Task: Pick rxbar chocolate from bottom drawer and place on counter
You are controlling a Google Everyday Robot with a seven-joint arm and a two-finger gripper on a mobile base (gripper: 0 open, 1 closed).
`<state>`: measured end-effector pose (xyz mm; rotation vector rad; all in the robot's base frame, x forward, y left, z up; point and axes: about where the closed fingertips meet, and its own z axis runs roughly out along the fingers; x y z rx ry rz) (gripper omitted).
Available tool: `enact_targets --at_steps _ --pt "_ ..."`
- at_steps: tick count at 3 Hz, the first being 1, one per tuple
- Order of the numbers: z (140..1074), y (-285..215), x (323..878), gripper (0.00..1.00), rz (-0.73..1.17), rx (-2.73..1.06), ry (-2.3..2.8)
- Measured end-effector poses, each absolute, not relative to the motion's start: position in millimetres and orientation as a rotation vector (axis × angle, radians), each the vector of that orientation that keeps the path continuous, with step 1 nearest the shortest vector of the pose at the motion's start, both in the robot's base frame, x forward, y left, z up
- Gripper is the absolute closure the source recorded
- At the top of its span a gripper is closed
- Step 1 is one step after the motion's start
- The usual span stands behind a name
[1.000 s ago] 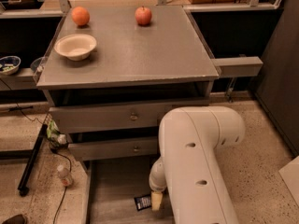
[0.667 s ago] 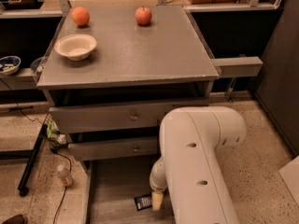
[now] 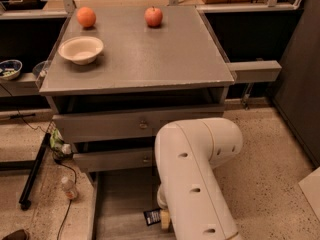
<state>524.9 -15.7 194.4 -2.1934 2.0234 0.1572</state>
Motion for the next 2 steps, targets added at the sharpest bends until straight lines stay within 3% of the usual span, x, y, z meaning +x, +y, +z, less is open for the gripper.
enact_targets --at_steps 2 --pt "124.3 13.5 538.3 0.0 0.239 -2.19 2.001"
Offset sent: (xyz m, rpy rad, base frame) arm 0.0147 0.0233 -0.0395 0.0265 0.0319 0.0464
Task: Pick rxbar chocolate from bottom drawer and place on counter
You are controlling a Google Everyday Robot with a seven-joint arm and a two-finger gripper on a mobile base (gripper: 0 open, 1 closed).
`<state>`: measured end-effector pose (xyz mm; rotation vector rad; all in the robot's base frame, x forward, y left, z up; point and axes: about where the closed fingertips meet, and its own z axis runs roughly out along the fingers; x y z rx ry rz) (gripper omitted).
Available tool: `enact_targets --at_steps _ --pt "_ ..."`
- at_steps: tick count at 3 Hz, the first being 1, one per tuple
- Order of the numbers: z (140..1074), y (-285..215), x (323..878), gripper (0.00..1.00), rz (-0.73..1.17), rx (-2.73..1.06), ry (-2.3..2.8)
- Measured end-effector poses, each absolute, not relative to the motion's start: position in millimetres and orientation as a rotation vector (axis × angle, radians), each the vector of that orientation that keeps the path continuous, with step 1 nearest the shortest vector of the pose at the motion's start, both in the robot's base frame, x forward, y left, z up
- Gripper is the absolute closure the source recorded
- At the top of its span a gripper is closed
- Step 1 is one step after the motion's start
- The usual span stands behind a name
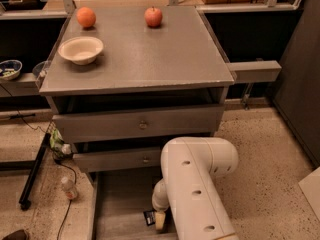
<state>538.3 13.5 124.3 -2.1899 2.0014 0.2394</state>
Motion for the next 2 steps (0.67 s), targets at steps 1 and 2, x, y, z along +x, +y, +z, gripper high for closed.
enact_targets --at_steps 1,2 --pt "118.9 5.5 535.8 0.0 0.228 -2.196 2.008" --pt "112.5 -1.0 534.8 0.0 0.198 -2.235 1.994"
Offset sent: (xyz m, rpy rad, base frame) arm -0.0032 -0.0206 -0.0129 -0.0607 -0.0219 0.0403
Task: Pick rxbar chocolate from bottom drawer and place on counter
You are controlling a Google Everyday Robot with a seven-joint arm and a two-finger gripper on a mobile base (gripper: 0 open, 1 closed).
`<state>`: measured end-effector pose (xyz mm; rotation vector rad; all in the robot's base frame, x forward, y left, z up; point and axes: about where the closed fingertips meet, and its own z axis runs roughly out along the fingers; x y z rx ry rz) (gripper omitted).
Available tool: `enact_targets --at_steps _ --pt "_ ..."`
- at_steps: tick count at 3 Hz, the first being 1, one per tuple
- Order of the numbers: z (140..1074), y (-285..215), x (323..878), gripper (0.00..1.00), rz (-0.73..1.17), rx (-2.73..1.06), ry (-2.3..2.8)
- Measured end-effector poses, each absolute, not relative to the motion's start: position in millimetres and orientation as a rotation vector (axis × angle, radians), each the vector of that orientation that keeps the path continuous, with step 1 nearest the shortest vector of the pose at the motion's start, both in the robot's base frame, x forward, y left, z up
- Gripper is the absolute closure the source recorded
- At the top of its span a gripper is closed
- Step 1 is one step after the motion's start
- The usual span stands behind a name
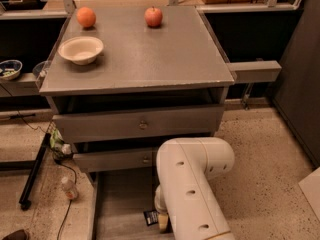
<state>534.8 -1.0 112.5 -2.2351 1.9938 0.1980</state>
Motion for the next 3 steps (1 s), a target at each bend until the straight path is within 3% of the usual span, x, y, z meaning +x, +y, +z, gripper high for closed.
enact_targets --at_steps 1,3 --pt "109.3 -2.0 534.2 0.0 0.189 -2.25 1.989" --pt "109.2 -2.0 534.1 0.43 0.189 -2.25 1.989"
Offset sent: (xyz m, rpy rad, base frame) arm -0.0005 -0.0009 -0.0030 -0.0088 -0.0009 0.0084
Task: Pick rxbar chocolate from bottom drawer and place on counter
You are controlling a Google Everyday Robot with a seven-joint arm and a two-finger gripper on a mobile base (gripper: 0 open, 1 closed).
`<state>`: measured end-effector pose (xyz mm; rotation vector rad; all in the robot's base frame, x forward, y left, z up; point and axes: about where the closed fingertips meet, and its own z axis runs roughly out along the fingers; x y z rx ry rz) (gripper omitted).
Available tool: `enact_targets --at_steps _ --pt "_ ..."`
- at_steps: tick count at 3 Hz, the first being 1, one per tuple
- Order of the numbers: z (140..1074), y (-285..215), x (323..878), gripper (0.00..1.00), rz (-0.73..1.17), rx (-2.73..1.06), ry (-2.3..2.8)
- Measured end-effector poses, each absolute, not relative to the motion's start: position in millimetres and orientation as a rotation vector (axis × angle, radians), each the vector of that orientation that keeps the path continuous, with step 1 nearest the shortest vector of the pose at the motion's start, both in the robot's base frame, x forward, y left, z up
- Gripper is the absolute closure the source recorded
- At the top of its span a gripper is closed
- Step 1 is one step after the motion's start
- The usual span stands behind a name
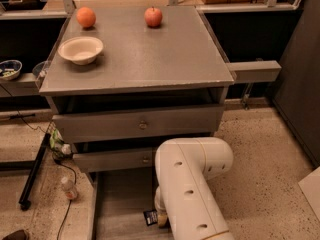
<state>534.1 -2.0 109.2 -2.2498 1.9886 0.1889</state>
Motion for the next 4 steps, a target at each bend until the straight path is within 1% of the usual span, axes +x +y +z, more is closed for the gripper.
enact_targets --at_steps 2,3,4 --pt "109.2 -2.0 534.1 0.89 0.189 -2.25 1.989" --pt "120.6 -2.1 533.7 1.0 0.19 -2.249 1.99" --pt "119.4 -2.3 531.4 1.0 0.204 -2.244 1.992"
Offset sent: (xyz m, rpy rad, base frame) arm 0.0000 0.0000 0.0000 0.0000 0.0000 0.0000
